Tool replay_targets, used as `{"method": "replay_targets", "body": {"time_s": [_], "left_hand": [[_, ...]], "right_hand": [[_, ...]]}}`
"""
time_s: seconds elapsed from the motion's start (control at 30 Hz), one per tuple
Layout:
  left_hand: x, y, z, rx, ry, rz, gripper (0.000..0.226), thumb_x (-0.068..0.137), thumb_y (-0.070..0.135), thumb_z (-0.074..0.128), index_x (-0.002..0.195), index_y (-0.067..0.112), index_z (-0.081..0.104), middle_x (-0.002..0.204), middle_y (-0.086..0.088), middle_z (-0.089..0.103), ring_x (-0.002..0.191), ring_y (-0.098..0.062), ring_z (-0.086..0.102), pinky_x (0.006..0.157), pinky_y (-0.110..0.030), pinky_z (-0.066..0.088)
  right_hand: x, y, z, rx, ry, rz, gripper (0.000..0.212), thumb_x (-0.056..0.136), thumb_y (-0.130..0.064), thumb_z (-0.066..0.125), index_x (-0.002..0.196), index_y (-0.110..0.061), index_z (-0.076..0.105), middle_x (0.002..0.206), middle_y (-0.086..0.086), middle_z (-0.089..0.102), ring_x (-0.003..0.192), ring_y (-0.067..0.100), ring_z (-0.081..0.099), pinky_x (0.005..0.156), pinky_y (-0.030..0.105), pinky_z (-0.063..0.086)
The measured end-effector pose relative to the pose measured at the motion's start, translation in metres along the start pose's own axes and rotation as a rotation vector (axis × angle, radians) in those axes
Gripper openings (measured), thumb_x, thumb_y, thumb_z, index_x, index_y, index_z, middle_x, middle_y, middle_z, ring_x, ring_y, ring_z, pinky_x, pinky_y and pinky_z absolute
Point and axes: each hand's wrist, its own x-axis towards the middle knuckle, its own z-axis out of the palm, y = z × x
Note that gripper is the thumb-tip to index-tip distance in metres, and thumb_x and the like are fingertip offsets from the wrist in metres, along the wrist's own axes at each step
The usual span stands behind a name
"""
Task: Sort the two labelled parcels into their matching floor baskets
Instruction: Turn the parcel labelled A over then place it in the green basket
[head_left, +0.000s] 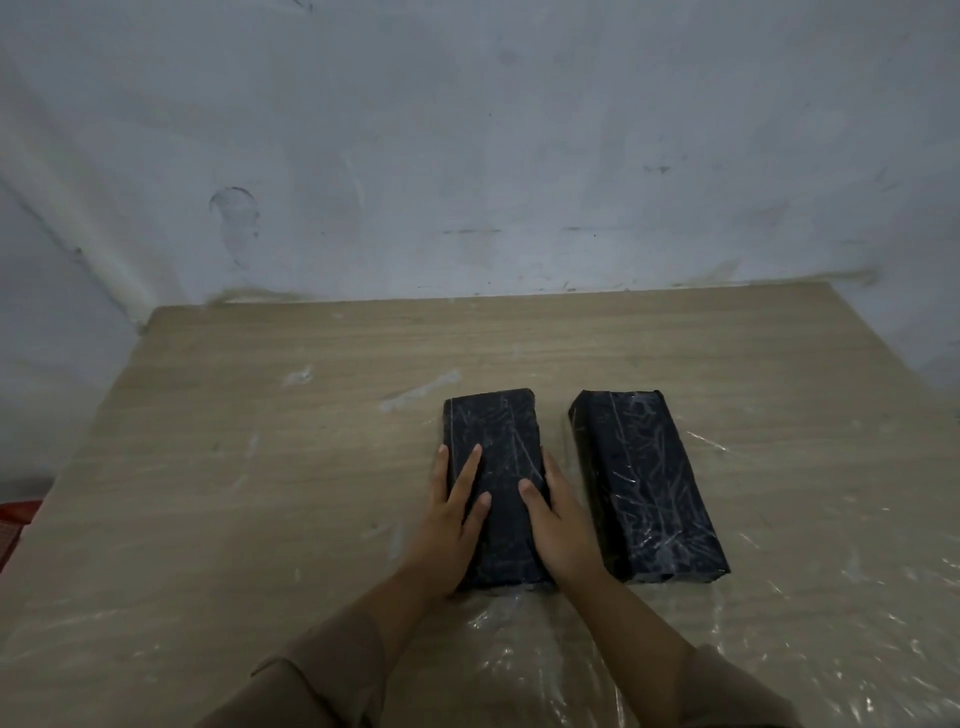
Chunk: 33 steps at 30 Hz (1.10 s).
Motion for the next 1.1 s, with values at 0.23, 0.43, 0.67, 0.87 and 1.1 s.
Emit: {"method": "replay_targets", "body": {"time_s": [0.23,0.43,0.67,0.87,1.1], "left_hand": [[-0.014,0.0,-0.053,-0.255,0.119,0.02,0.045,0.097,0.013,0.042,0.135,0.036,0.035,0.151,0.004,0.025,0.14,-0.008,0.019,0.11,-0.027,0.028],[-0.035,-0.001,-0.092,-0.656,0.12,-0.147,0.06,0.079,0.046,0.054,0.135,0.037,0.034,0.121,0.017,0.053,0.103,-0.002,0.059,0.066,-0.011,0.052],[-0.039,-0.027,-0.114,-0.495,0.164,-0.219,0.071,0.086,0.038,0.057,0.146,0.032,0.019,0.147,0.004,0.036,0.129,-0.017,0.042,0.105,-0.035,0.039],[-0.044,-0.06,-0.12,-0.441,0.24,-0.223,0.047,0.094,0.02,0.048,0.14,0.024,0.035,0.129,-0.001,0.053,0.104,-0.012,0.057,0.081,-0.018,0.048],[-0.044,-0.072,-0.117,-0.281,0.323,-0.301,0.039,0.096,0.02,0.046,0.134,0.016,0.047,0.124,-0.009,0.061,0.108,-0.024,0.058,0.096,-0.041,0.047]], "right_hand": [[-0.006,-0.034,0.02,-0.018,-0.045,-0.203,0.039,0.096,-0.009,0.044,0.134,-0.02,0.045,0.145,-0.001,0.04,0.134,0.01,0.037,0.107,0.019,0.035],[-0.013,-0.047,0.061,0.037,-0.183,-0.307,0.04,0.088,-0.007,0.059,0.126,-0.012,0.05,0.132,0.002,0.048,0.124,0.007,0.048,0.099,0.019,0.045],[-0.021,-0.038,0.099,-0.265,-0.263,-0.405,0.036,0.094,-0.008,0.048,0.13,-0.013,0.05,0.141,0.003,0.045,0.133,0.013,0.038,0.108,0.012,0.026],[-0.027,-0.018,0.129,-0.698,-0.285,-0.511,0.046,0.1,-0.03,0.032,0.145,-0.029,0.024,0.158,-0.009,0.014,0.146,0.009,0.0,0.117,0.035,0.012],[-0.027,-0.014,0.141,-0.836,-0.356,-0.461,0.048,0.101,-0.031,0.026,0.147,-0.032,0.013,0.159,-0.009,-0.002,0.138,0.006,-0.022,0.118,0.041,0.0]]}}
